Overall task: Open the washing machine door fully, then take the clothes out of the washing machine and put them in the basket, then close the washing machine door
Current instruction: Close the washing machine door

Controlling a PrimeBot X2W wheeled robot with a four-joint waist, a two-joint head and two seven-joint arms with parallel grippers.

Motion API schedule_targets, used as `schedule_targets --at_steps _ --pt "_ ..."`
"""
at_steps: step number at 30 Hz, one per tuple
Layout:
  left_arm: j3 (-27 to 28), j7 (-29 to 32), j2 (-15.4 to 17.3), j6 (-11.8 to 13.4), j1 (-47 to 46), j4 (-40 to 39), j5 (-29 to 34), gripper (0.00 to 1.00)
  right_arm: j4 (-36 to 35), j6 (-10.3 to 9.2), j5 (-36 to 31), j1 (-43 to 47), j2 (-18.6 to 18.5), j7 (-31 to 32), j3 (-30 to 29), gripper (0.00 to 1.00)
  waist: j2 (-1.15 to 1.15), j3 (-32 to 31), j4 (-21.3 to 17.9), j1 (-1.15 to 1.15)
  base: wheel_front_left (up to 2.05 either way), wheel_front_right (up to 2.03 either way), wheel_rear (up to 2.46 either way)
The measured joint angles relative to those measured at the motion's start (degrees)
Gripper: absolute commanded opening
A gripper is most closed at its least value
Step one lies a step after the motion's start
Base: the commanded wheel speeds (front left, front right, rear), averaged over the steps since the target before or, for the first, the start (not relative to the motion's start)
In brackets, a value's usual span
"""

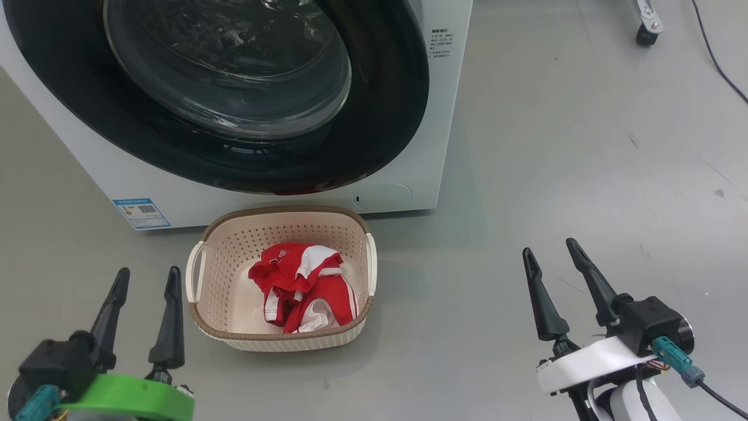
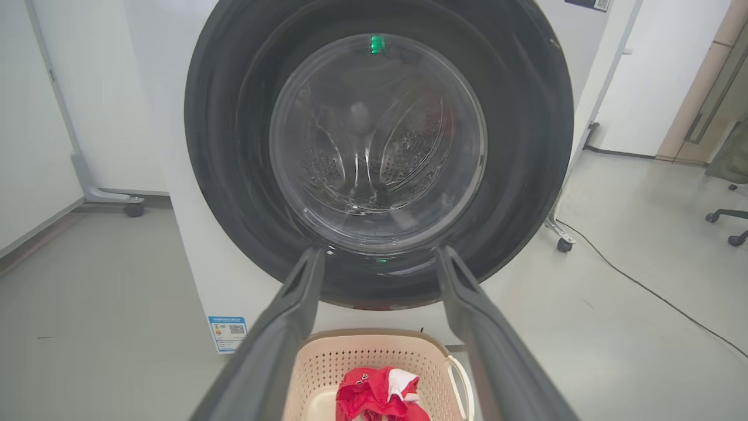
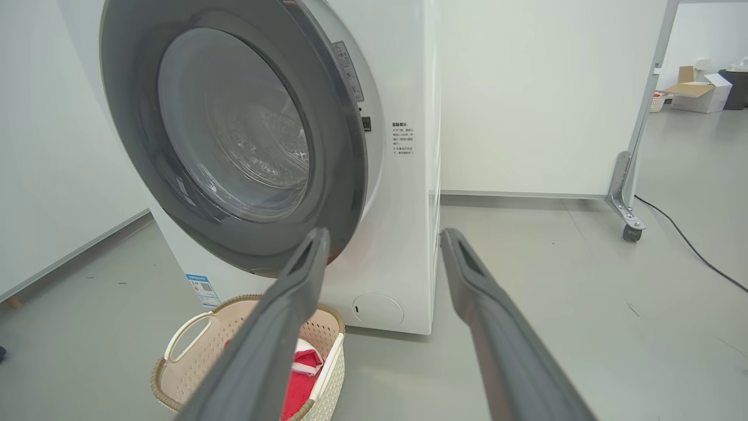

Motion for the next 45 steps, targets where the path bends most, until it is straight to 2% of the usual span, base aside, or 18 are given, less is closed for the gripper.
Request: schedule_targets --at_steps 6,14,22,35,36,45 --pt "-1.99 -2.14 -0.18 3.47 2.08 2.05 5.11 1.00 0.21 -1.02 0.00 1.64 0.02 0.00 -0.49 1.00 0.00 -1.25 0.03 0.00 0.00 0.00 0.00" --pt "-4.69 -2.89 -1.34 5.94 2.53 3.30 7.66 1.00 0.52 -1.97 -0.02 3.22 0.04 0.00 -0.64 1.00 0.00 -1.90 -0.16 0.00 0.00 0.00 0.00" --pt "-5.05 -3.86 -2.93 6.98 3.24 4.44 7.70 1.00 0.87 -2.22 0.00 3.87 0.10 0.00 -0.08 1.00 0.00 -2.39 -0.82 0.00 0.00 0.00 0.00" --pt "-5.11 -4.24 -3.32 7.73 3.24 5.34 9.43 1.00 0.77 -3.04 0.11 4.22 0.10 0.00 0.10 1.00 0.00 -2.14 -0.91 0.00 0.00 0.00 0.00" --pt "-5.13 -4.57 -4.09 8.23 3.23 5.90 9.77 1.00 0.74 -3.08 0.46 4.22 0.11 0.00 0.22 0.00 0.00 -2.28 -0.71 0.00 0.00 0.00 0.00" --pt "-5.32 -4.81 -4.48 8.29 3.21 6.46 10.09 1.00 0.86 -3.07 0.46 4.23 0.11 0.00 0.22 0.00 0.00 -2.52 -0.38 0.00 0.00 0.00 0.00"
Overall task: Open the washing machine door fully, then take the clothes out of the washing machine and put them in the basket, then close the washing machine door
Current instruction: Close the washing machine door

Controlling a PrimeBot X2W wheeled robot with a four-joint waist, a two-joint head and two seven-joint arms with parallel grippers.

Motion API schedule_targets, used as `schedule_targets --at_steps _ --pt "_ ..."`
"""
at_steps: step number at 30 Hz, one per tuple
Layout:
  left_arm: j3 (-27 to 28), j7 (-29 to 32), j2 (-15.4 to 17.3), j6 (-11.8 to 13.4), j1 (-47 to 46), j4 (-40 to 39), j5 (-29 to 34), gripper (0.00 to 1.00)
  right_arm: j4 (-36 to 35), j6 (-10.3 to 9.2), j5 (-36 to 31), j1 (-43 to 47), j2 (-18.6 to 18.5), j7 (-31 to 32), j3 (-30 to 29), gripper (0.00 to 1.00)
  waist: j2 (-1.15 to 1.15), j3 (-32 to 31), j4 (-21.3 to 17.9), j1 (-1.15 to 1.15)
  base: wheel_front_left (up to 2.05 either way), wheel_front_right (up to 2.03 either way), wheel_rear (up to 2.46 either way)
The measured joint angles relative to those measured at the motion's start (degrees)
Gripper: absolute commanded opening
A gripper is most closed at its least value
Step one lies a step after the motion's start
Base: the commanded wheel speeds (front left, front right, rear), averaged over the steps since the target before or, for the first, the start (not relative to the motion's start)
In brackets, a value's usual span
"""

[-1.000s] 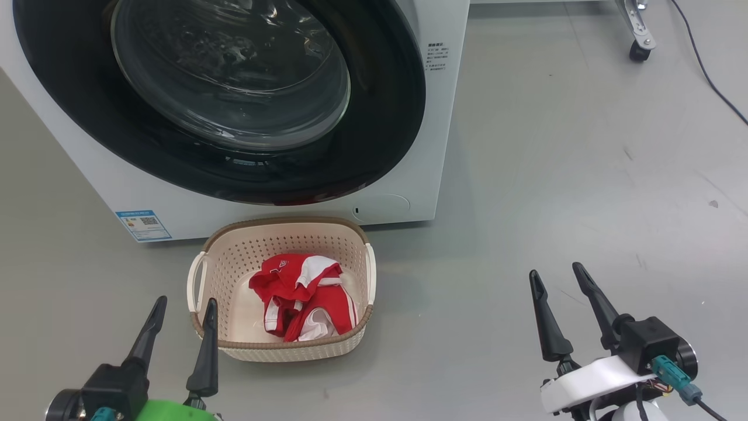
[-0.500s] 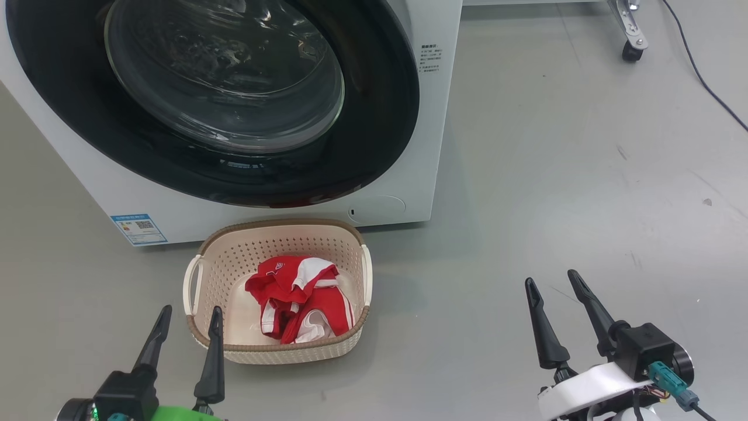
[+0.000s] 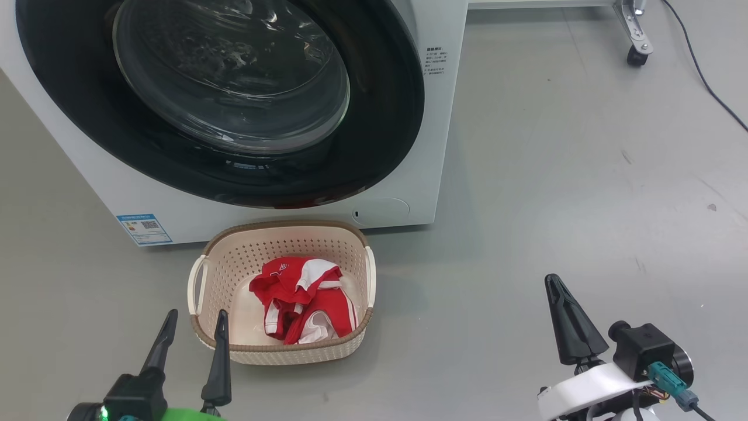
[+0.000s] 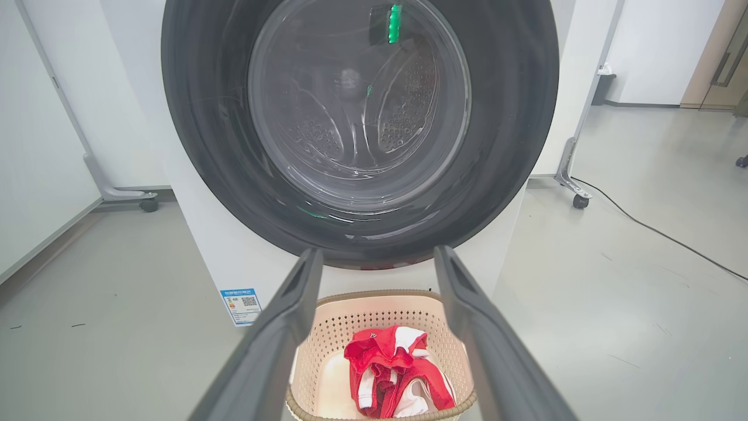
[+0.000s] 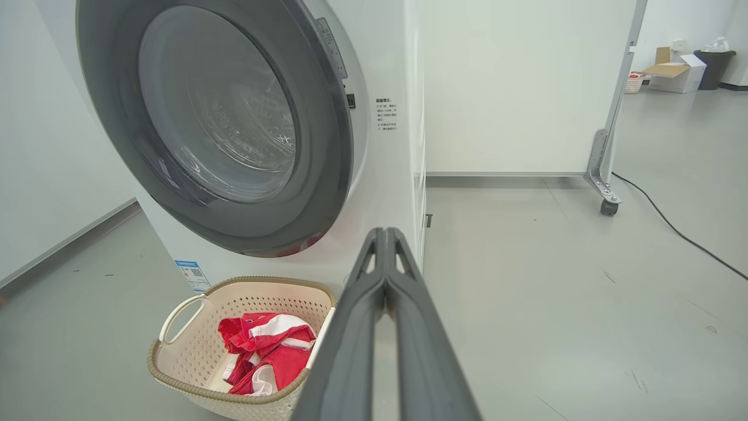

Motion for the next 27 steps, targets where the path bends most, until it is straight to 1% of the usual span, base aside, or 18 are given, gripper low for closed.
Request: schedule_targets --at_steps 6,8,10,11,17,19,27 --pt "-1.09 -0.01 -0.09 0.00 -0.10 0.10 0.57 1.00 0.43 0.16 -0.04 0.00 -0.08 0.00 0.12 0.00 0.00 -0.06 0.62 0.00 0.00 0.00 0.00" --pt "-1.40 -0.01 -0.13 0.00 -0.13 0.07 0.60 1.00 0.43 0.62 -0.11 -0.10 -0.23 0.00 0.02 0.00 0.00 0.10 1.02 0.00 0.00 0.00 0.00" --pt "-1.47 -0.07 -0.14 0.00 -0.15 -0.05 0.73 1.00 0.40 0.64 -0.29 -0.51 -0.59 0.00 -0.05 0.00 0.00 0.33 1.41 0.00 0.00 0.00 0.00" --pt "-1.68 -0.08 -0.16 0.00 -0.30 -0.12 1.00 1.00 0.42 1.13 -0.45 -1.45 -1.26 0.00 -0.12 0.00 0.00 0.68 1.80 0.00 0.00 0.00 0.00" --pt "-2.35 -0.51 -0.48 0.00 -1.51 -1.05 1.11 1.00 0.74 2.40 -0.91 -5.42 -2.66 0.00 0.98 0.00 0.00 2.21 3.04 0.00 0.00 0.00 0.00" --pt "-2.43 -0.52 -0.53 0.00 -1.68 -1.22 1.12 1.00 0.96 2.61 -1.08 -6.22 -2.93 0.00 1.21 0.00 0.00 2.55 3.24 0.00 0.00 0.00 0.00" --pt "-3.90 -1.00 -1.45 -0.01 -4.65 -3.09 1.62 1.00 2.10 3.18 -1.55 -15.99 -5.09 0.53 1.60 0.00 0.00 6.77 5.22 0.00 0.00 0.00 0.00"
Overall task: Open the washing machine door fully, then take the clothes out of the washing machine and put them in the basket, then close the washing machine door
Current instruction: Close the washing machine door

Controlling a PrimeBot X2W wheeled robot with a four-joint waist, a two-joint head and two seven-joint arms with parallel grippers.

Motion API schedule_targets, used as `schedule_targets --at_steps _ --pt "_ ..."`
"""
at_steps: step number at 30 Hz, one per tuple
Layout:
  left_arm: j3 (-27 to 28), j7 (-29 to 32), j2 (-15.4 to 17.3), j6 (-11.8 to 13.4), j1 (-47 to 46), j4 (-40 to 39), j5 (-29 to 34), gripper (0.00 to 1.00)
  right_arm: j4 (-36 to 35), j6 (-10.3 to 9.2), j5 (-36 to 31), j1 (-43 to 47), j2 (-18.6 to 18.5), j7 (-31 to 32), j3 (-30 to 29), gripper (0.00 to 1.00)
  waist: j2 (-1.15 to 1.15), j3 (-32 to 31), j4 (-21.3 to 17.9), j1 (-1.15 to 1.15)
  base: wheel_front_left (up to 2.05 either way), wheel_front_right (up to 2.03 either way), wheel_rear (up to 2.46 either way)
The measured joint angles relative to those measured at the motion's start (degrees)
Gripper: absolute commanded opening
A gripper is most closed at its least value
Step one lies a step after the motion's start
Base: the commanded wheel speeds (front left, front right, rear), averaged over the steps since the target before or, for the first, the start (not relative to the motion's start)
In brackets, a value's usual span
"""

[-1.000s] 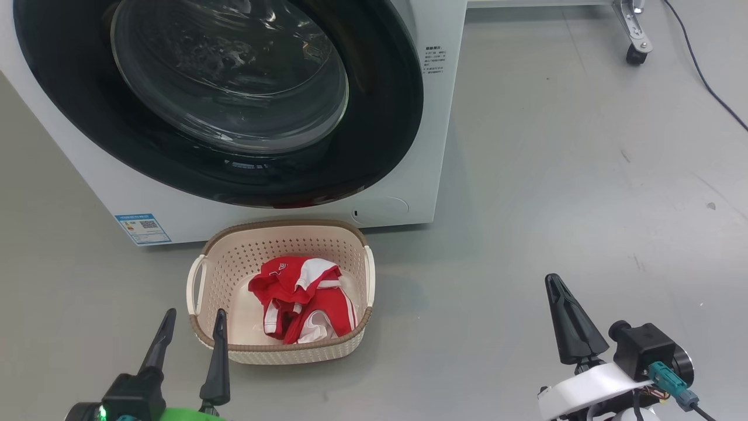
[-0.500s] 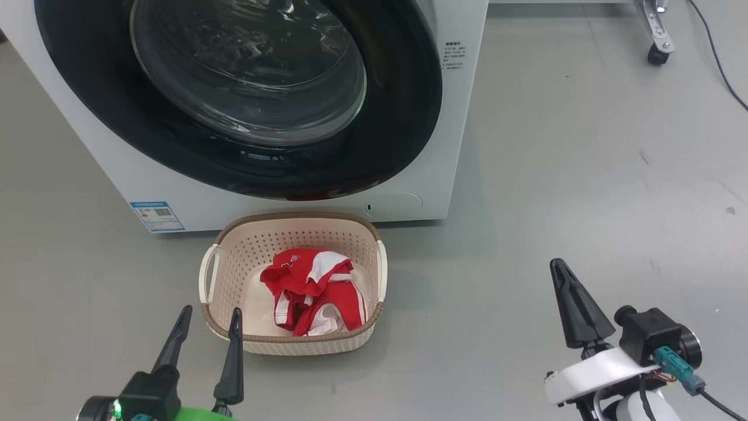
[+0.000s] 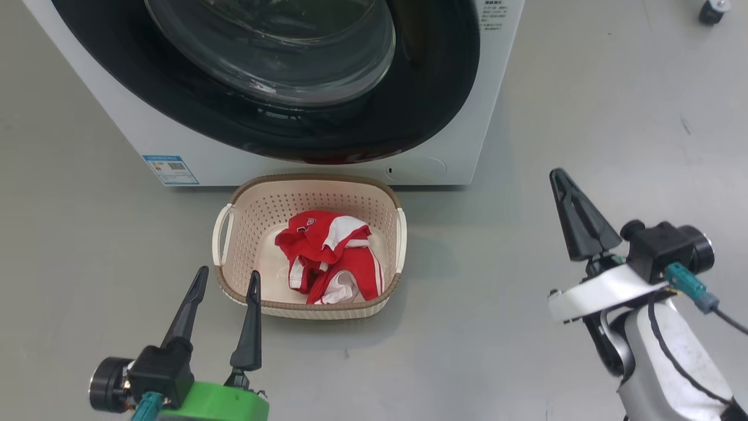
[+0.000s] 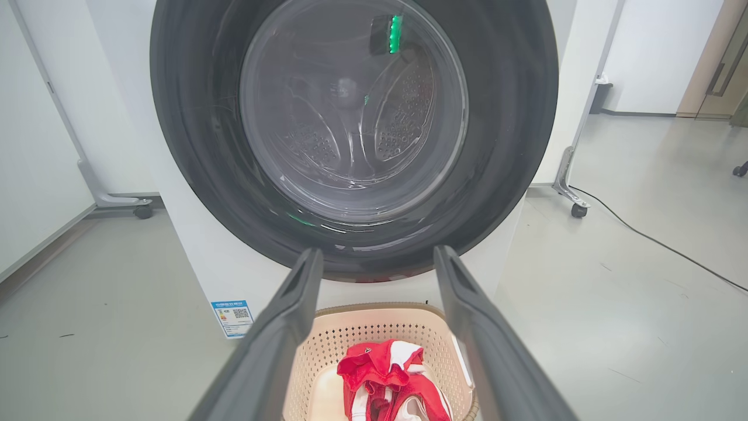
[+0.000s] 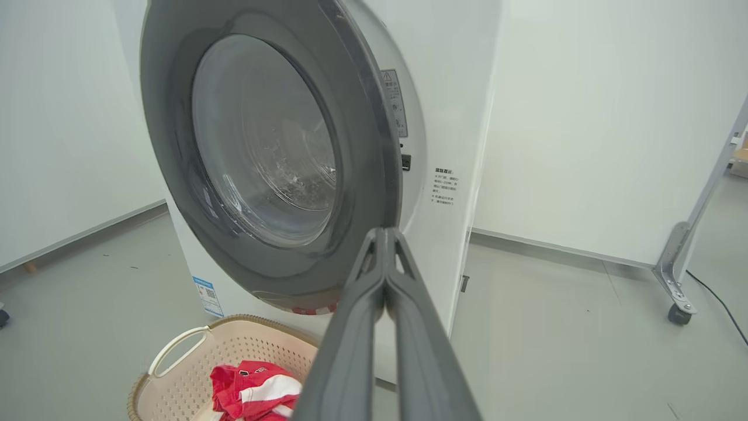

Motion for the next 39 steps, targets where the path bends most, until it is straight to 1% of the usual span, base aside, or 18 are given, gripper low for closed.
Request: schedule_targets --at_steps 9,14,17,21,25,33,39 --pt "-1.64 -0.51 -0.66 -0.19 -4.11 -1.27 1.01 1.00 1.30 0.99 0.03 -12.69 -1.91 3.13 3.27 0.00 0.00 5.85 2.43 0.00 0.00 0.00 0.00" --pt "-2.81 -0.58 -1.13 -0.34 -6.77 -1.35 1.05 1.00 2.37 0.99 0.60 -19.87 -2.53 4.57 5.01 0.00 0.00 9.24 3.82 0.00 0.00 0.00 0.00" --pt "-3.35 -1.02 -1.58 -0.42 -8.43 -1.32 1.05 1.00 3.46 0.99 1.86 -23.40 -3.20 5.55 5.88 0.00 0.00 11.15 4.66 0.00 0.00 0.00 0.00" --pt "-3.64 -1.09 -1.98 -0.42 -10.66 -1.30 1.05 1.00 4.49 0.99 4.03 -28.55 -4.05 6.38 8.89 0.00 0.00 13.48 5.80 0.00 0.00 0.00 0.00" --pt "-4.42 -1.22 -2.09 -0.66 -12.20 -0.93 1.05 1.00 5.65 1.00 6.32 -33.37 -4.95 6.77 10.49 0.00 0.00 15.49 6.90 0.01 0.00 0.00 0.00" --pt "-5.09 -1.58 -2.29 -0.83 -13.37 0.60 0.97 1.00 8.91 1.00 9.79 -37.94 -7.51 6.98 10.92 0.00 0.00 17.60 9.00 0.01 0.00 0.00 0.00" --pt "-5.14 -1.59 -2.43 -0.82 -14.10 1.16 0.88 1.00 10.98 1.01 12.12 -41.49 -8.71 7.02 11.90 0.00 0.00 18.96 10.25 0.01 0.00 0.00 0.00"
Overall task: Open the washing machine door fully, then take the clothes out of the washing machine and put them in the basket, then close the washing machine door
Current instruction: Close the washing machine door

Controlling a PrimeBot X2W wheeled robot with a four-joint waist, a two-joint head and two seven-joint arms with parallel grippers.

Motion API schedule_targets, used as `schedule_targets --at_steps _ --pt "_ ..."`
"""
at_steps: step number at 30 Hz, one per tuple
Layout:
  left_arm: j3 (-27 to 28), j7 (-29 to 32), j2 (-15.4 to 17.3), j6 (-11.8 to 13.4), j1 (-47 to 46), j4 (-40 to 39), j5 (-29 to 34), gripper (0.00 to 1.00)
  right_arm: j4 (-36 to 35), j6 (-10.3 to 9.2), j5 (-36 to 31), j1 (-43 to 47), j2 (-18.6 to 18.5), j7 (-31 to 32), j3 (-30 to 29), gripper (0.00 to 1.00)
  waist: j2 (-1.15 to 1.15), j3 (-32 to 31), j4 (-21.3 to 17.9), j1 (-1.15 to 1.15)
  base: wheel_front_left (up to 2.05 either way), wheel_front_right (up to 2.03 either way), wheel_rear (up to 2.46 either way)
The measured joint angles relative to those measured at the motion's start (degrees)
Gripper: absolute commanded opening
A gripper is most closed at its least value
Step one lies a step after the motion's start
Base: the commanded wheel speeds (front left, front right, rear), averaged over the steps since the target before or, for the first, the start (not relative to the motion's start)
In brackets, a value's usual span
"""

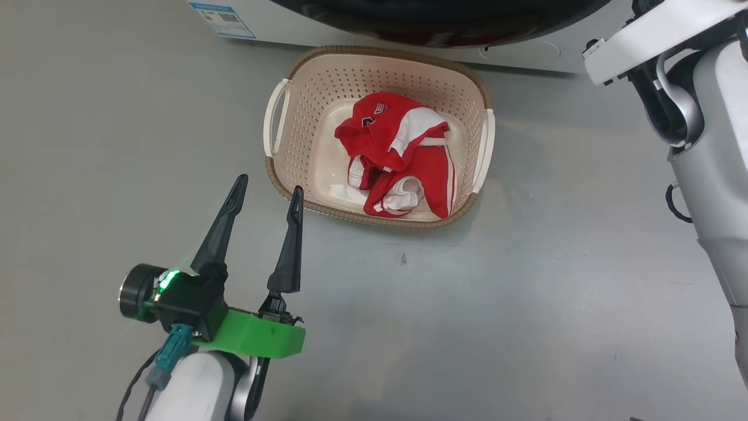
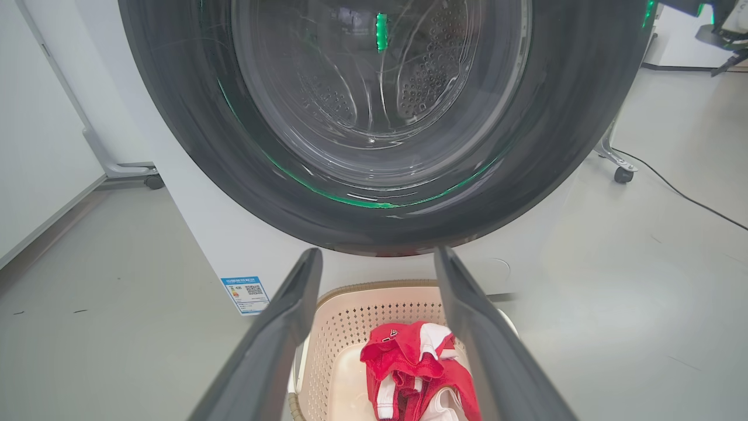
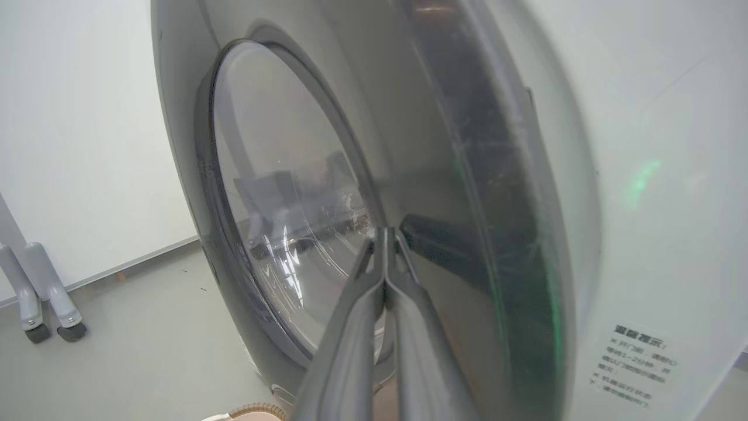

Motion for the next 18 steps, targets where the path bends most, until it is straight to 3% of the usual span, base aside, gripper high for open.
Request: schedule_targets --at_steps 9,18 --pt "-0.07 -0.12 -0.12 0.07 -0.60 1.09 0.00 1.00 4.53 0.49 1.71 -3.48 -1.92 -0.53 0.24 0.00 0.00 0.75 0.95 0.00 0.00 0.00 0.00" --pt "-0.40 -0.16 -0.22 0.07 -1.71 0.85 0.00 1.00 9.59 0.54 3.96 -6.80 -3.05 -2.61 -4.50 0.00 0.00 1.26 1.61 0.00 0.00 0.00 0.00"
